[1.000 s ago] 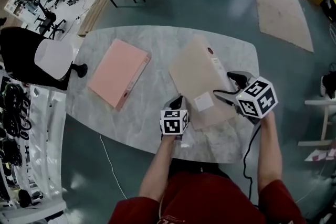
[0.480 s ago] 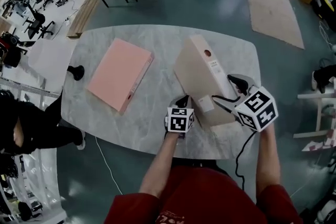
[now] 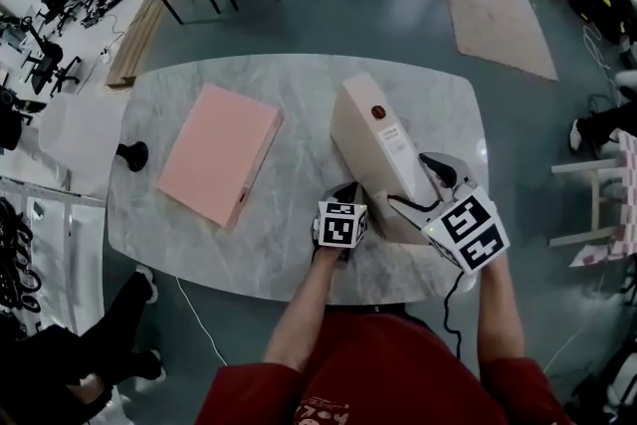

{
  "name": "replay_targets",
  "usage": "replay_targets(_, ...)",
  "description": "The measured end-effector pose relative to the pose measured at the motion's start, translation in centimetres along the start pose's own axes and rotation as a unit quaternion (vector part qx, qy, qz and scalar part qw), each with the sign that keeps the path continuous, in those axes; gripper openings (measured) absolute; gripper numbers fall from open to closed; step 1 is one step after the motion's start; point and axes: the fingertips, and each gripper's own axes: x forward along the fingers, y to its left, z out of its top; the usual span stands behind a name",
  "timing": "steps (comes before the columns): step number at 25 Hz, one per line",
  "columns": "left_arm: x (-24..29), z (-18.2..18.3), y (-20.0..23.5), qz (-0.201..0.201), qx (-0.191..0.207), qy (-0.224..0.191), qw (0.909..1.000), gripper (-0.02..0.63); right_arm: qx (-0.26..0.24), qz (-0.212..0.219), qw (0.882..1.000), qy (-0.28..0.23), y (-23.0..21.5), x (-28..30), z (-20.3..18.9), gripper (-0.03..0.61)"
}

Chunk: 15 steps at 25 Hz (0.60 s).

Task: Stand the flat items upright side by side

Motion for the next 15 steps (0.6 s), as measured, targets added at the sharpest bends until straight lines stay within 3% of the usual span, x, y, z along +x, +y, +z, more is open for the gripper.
replay_targets(15, 0.6, 0.1, 0.4, -0.03, 0.011, 0.007, 0.9995, 0.005, 0.015, -0.016, 0.999, 0.032, 1.0, 1.4, 0.8, 0.347)
